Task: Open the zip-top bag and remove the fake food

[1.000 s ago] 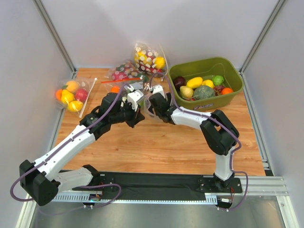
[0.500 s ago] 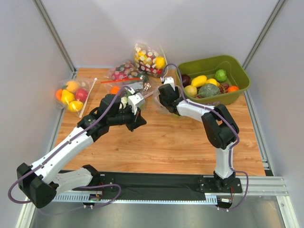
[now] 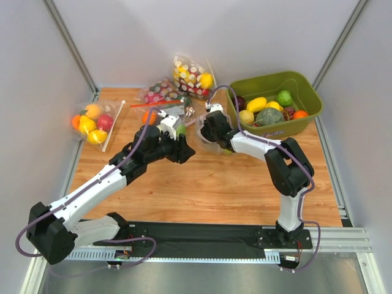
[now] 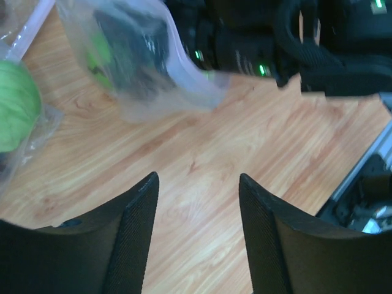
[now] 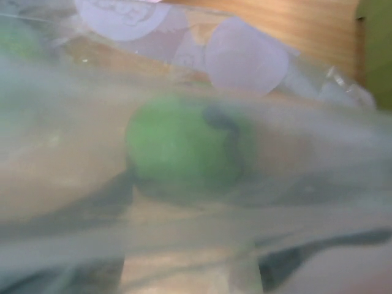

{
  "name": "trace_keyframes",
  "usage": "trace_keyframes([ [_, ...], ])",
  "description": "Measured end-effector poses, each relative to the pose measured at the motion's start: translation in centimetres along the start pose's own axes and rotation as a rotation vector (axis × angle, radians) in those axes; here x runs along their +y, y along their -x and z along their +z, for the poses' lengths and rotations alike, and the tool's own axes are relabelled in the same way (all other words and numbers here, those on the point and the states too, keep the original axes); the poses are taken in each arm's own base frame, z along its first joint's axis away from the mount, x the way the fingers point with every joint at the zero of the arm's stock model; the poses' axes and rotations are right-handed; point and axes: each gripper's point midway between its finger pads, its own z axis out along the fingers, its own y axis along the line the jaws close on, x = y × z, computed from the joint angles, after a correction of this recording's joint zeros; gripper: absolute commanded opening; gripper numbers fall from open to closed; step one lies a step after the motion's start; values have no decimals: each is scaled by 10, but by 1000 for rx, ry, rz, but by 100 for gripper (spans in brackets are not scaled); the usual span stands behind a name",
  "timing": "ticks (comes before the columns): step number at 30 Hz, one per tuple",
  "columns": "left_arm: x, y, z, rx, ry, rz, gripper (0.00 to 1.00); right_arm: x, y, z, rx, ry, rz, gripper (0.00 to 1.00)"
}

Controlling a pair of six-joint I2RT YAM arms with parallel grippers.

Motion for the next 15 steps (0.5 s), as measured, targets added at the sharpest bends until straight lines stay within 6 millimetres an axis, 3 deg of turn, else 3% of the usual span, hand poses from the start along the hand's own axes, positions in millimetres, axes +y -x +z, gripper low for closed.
trace_keyframes([
  [6, 6, 5, 33, -36, 24, -93, 74, 25, -13, -13, 29, 88, 16, 0],
  [15, -1, 24, 40, -146, 4, -158, 80, 53, -25, -26, 51, 153, -4, 0],
])
